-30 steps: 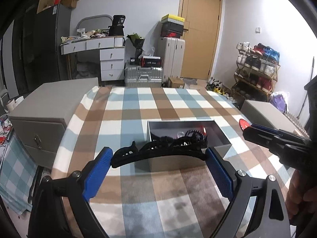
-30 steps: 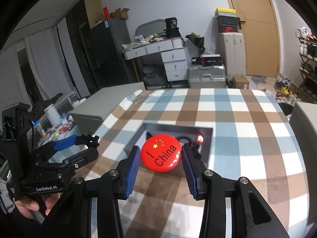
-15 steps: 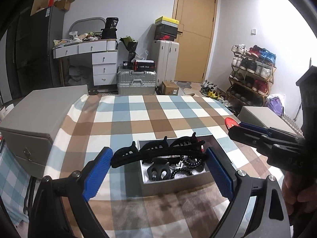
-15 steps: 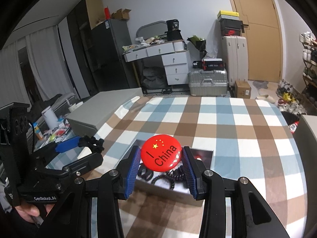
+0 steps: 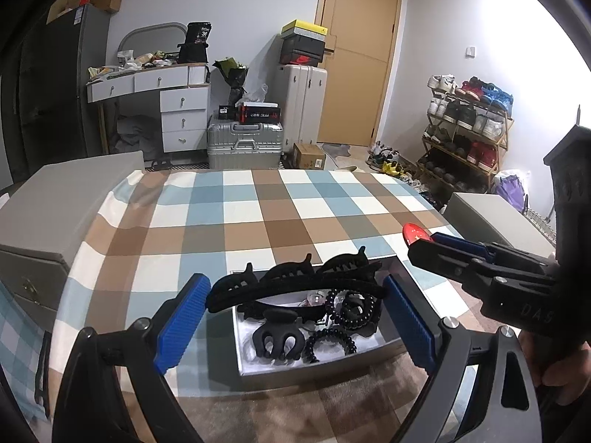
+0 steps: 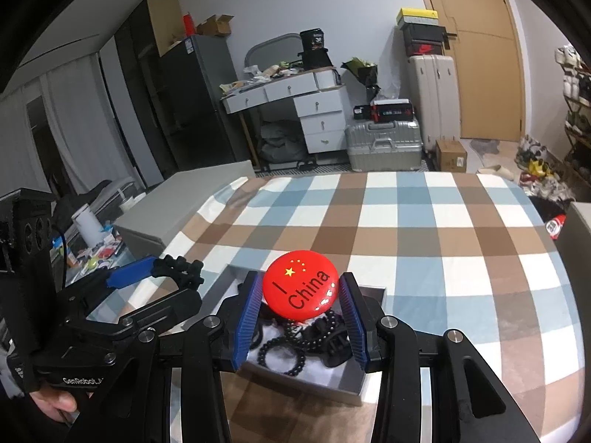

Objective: Organize jewelry
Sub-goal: 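Lift the badge and black clip and carry both over the box, then lower the badge and clip into the box and open both tools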

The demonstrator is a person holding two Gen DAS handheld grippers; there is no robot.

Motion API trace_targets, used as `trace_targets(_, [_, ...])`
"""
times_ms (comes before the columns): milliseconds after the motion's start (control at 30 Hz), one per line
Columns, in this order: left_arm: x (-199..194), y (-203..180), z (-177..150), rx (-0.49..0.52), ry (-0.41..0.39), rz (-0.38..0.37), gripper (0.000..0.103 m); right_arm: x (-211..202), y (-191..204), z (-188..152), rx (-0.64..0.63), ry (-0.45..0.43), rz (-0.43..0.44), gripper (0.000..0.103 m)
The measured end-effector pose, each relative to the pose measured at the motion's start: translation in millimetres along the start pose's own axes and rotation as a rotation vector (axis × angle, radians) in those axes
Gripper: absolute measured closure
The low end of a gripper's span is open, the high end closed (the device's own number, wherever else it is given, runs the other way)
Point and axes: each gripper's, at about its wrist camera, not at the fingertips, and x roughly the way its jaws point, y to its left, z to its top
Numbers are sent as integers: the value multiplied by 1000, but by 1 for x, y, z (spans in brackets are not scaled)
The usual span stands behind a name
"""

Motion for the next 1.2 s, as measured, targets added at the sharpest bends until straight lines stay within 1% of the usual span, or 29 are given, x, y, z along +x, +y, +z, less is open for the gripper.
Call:
trace_targets(100, [9,-1,0,5,11,-13,12,5,-4,-2,-1,-2,25,61])
trace_targets(267, [24,1,-3,-8,41,-35,12,18,-10,-5,1,25,35,61])
trace_targets(500, [33,0,-7,-22,76,-51,12,32,-16,-11,3,65,44,61])
trace_targets(800, [41,-1,-8,-20,97,-83,12,36,-19,-11,3,62,48,61])
trace_targets(867, [41,-1,-7,-23,95,-101,12,36,-19,-11,4,65,48,60])
trace_targets(967, [44,1,-8,-37,118,-160,11,36,-18,-12,11,65,51,59])
trace_targets(1000, [45,3,-8,-50,120,-173,11,35,-19,-11,19,61,56,59])
trace_targets(1067, [43,5,-9,-70,116,-195,11,32,-20,-12,32,53,60,49])
trace_targets(1133, [41,8,-9,-88,116,-195,11,27,-22,-13,43,41,57,46])
trace_targets(1200, [39,9,-9,-97,118,-205,11,21,-23,-14,53,31,55,45])
